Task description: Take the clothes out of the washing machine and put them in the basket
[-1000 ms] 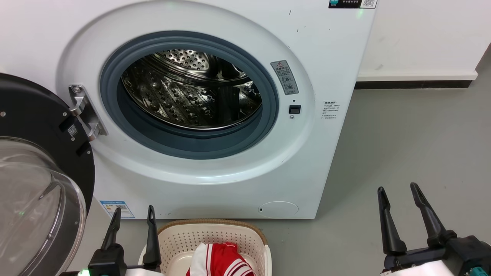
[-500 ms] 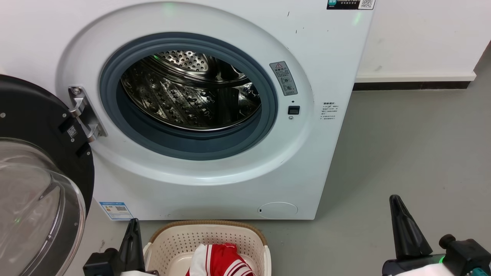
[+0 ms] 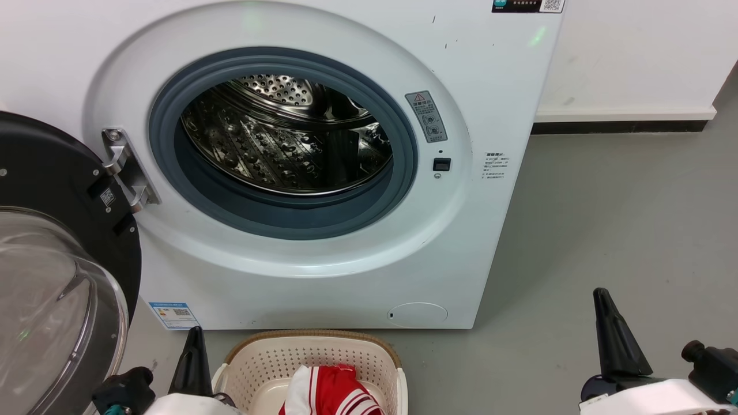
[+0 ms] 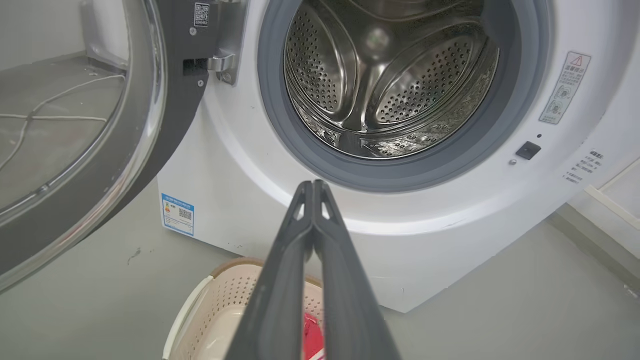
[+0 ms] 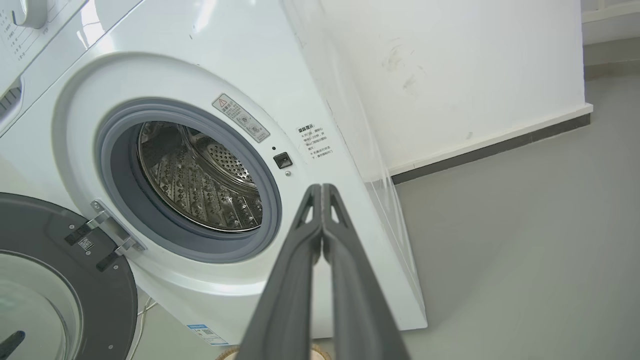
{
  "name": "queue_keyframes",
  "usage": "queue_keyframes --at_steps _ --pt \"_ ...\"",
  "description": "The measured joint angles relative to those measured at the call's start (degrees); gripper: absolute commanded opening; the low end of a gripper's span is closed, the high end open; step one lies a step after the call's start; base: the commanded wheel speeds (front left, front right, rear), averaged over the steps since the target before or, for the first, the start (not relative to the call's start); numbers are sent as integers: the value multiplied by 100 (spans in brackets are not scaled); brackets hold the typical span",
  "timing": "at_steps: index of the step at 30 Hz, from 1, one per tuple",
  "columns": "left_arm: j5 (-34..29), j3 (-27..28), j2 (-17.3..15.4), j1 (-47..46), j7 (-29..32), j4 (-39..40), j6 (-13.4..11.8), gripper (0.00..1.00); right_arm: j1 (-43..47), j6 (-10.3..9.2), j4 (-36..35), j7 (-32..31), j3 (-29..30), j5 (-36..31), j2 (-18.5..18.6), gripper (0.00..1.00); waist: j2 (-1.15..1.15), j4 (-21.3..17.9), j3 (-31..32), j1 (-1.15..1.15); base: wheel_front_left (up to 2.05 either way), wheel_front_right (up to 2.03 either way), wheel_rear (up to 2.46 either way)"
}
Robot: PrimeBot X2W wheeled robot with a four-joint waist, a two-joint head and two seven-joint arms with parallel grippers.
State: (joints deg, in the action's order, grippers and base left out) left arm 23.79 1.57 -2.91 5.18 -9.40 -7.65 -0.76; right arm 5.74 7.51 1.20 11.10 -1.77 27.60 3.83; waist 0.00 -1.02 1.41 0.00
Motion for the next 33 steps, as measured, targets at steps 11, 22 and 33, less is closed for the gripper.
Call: queue_keyframes --at_steps 11,22,33 --pt "1247 81 1 -221 278 -113 144 0 -191 0 234 -224 51 1278 54 0 0 12 -20 1 0 0 0" --pt "2182 146 1 -343 494 -199 248 0 -351 0 401 -419 105 2192 80 0 0 23 -36 0 0 0 0" --pt "3005 219 1 -476 699 -286 358 0 -462 0 552 -614 164 3015 100 0 0 33 -52 0 0 0 0"
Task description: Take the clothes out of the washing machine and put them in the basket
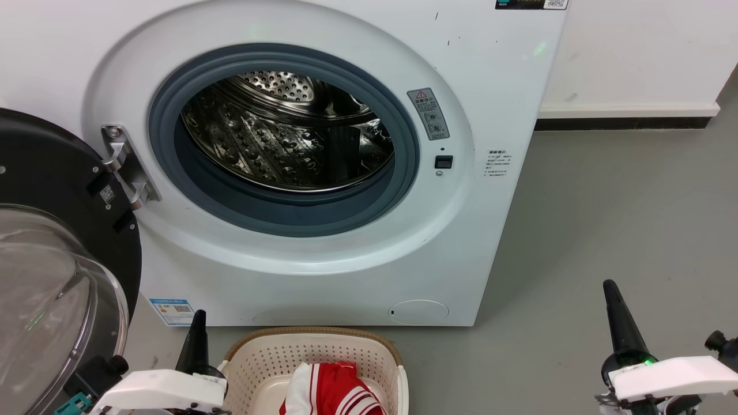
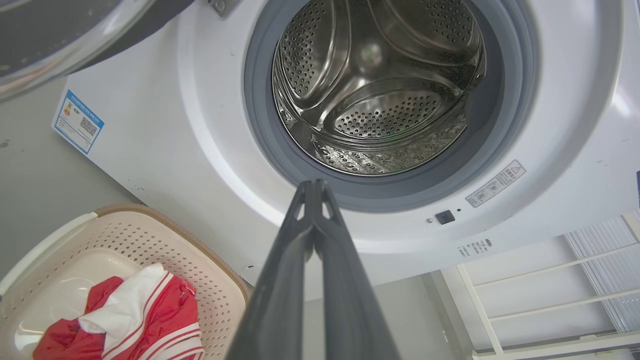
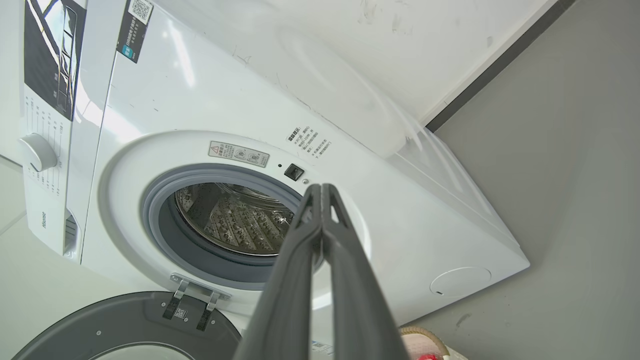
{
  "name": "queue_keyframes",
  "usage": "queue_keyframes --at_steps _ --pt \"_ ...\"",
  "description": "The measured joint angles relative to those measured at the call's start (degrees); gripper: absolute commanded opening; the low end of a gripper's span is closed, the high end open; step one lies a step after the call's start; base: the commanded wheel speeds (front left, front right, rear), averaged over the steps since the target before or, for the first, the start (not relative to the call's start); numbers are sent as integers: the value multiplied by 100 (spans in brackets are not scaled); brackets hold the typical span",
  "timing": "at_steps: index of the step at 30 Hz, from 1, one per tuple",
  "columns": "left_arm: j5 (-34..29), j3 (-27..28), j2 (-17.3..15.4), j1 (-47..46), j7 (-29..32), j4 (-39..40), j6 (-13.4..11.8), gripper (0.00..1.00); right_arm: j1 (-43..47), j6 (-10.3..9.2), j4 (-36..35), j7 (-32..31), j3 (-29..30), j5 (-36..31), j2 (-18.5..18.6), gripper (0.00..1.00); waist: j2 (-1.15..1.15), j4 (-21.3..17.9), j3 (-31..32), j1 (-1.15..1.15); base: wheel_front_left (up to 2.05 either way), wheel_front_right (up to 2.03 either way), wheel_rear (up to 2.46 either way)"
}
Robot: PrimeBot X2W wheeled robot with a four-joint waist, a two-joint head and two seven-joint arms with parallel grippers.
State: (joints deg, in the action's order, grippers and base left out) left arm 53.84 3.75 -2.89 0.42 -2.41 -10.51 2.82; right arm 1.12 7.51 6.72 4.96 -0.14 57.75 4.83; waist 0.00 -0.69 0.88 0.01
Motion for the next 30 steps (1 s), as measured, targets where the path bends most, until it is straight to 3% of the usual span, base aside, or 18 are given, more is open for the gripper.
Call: queue_keyframes --at_steps 30 --pt "1947 141 -1 -317 450 -181 225 0 -346 -1 360 -463 189 1861 4 0 0 30 -46 0 0 0 0"
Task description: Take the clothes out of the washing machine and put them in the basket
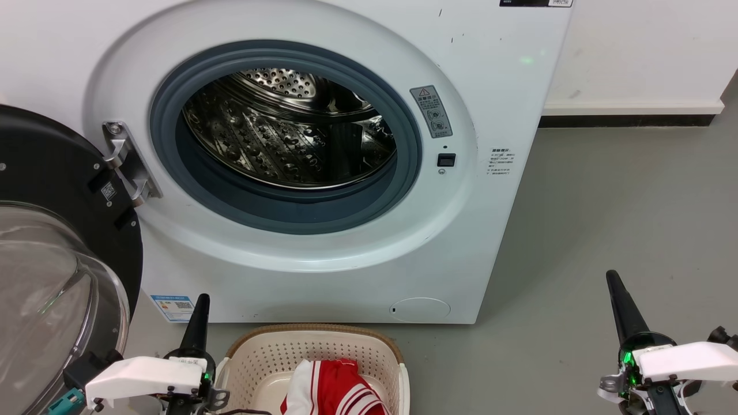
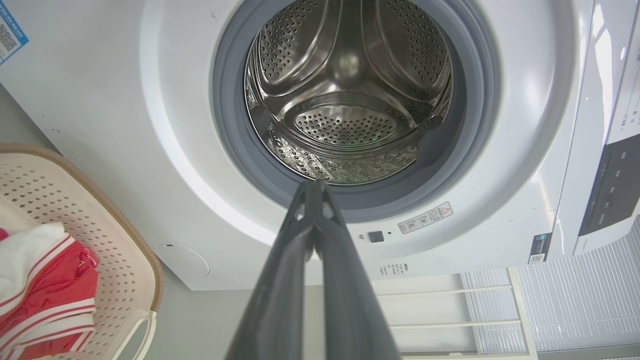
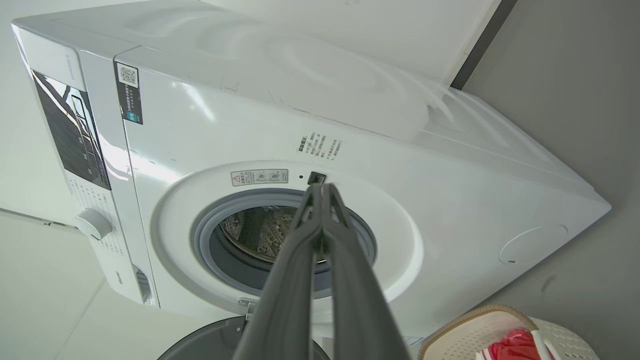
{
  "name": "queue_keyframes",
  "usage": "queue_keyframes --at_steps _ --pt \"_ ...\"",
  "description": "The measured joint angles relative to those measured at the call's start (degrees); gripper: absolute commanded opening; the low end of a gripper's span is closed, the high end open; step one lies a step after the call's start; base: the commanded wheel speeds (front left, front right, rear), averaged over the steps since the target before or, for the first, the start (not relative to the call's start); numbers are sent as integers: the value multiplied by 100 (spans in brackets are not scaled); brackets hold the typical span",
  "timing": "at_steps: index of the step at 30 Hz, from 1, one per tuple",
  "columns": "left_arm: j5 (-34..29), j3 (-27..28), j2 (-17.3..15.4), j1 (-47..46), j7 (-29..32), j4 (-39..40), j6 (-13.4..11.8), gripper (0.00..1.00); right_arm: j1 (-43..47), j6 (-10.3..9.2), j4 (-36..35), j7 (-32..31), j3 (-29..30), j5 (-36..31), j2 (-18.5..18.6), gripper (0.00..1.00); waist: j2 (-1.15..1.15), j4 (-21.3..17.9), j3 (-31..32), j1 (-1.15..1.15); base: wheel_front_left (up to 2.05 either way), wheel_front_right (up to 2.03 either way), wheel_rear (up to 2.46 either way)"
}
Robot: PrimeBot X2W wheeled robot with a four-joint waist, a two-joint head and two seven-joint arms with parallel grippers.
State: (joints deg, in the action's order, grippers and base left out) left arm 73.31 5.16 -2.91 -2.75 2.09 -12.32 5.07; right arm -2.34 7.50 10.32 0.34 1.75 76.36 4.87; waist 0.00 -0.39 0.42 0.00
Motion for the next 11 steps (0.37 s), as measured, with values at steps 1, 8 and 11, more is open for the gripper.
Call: queue_keyframes --at_steps 1,8,11 --pt "52 4 0 -10 23 -5 7 0 -5 0 13 -15 7 48 0 0 0 1 -1 0 0 0 0" --pt "420 33 0 -87 97 -36 52 0 -77 0 80 -98 52 397 0 0 0 8 -12 0 0 0 0" --pt "567 43 0 -104 136 -51 76 0 -112 0 105 -142 68 537 -1 0 0 11 -16 0 0 0 0"
